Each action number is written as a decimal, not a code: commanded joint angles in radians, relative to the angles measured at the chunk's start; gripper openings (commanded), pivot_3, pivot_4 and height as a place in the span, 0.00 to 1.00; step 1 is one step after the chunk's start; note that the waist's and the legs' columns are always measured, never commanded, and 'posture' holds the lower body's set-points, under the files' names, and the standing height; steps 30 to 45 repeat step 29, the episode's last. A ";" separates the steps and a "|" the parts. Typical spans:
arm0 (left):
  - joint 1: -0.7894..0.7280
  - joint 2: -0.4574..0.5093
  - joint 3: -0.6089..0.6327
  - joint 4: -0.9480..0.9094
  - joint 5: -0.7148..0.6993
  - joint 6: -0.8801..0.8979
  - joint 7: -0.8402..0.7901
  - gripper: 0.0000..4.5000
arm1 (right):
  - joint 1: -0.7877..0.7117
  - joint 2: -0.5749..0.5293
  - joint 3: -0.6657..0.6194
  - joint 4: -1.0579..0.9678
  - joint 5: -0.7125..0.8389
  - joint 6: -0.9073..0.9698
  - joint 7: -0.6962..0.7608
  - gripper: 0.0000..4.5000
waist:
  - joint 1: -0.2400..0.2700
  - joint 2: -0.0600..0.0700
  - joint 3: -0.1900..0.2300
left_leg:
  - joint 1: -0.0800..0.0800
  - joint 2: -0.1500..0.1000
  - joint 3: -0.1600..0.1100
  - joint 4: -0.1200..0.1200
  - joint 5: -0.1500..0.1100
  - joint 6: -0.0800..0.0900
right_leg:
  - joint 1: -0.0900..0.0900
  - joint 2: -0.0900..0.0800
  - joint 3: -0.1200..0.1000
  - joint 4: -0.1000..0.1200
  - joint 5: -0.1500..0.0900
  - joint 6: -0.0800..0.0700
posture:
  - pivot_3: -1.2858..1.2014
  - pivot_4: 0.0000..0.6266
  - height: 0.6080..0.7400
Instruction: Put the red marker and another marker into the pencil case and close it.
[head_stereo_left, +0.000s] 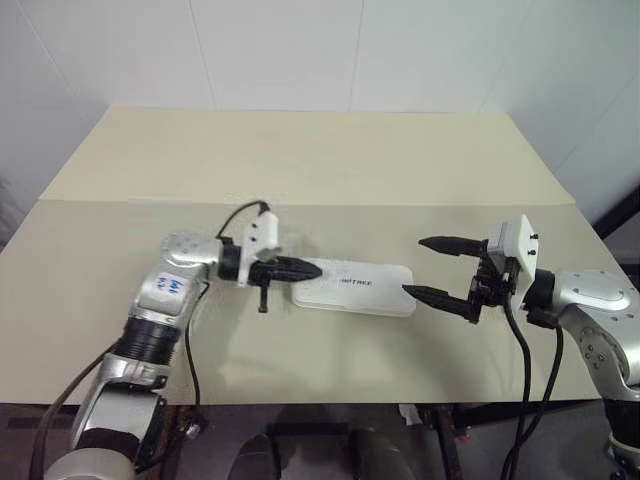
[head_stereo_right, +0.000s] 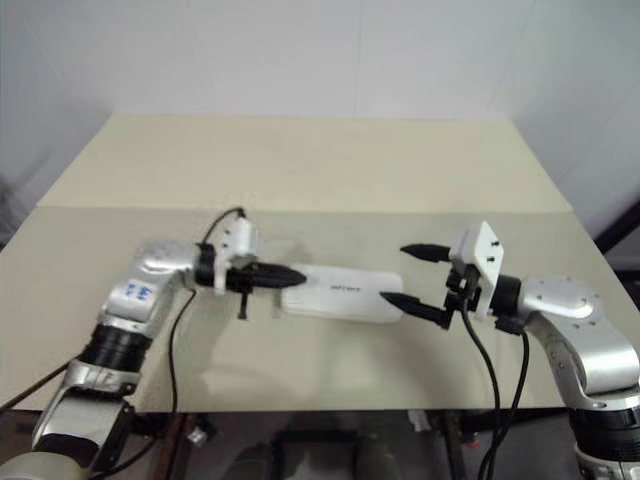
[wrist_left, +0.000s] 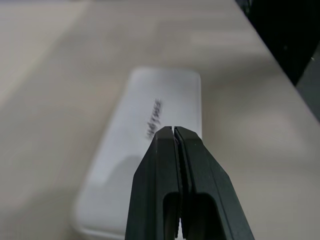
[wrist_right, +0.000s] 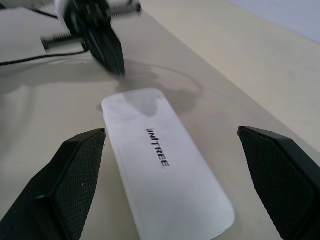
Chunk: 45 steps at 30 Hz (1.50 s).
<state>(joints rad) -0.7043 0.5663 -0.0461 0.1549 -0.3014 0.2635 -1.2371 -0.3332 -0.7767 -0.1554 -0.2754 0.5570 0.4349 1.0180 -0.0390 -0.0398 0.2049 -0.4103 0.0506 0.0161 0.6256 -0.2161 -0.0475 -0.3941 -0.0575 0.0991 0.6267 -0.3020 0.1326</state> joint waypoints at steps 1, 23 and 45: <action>0.014 0.058 0.112 -0.066 -0.097 0.062 0.011 0.01 | -0.034 -0.020 -0.009 0.026 -0.010 -0.043 0.035 1.00 | 0.000 0.000 0.000 | 0.000 0.000 0.000 -0.001 0.000 0.000 | 0.000 0.000 0.000 0.000 0.000 0.000 | 0.52 0.24 1.00; 0.258 0.242 0.295 -0.100 -0.146 -0.015 0.025 1.00 | -0.104 -0.094 -0.005 0.276 -0.091 -0.148 0.179 1.00 | 0.006 0.000 0.000 | 0.000 0.000 0.002 -0.006 -0.001 -0.001 | -0.001 -0.002 0.000 -0.004 -0.004 -0.005 | 0.52 0.24 1.00; 0.272 0.241 0.289 -0.115 -0.142 -0.010 0.058 1.00 | -0.126 -0.064 0.016 0.285 -0.102 -0.155 0.176 1.00 | 0.002 0.000 0.000 | 0.001 0.000 0.003 -0.007 -0.001 -0.001 | -0.002 -0.002 0.000 -0.004 -0.004 -0.004 | 0.52 0.24 1.00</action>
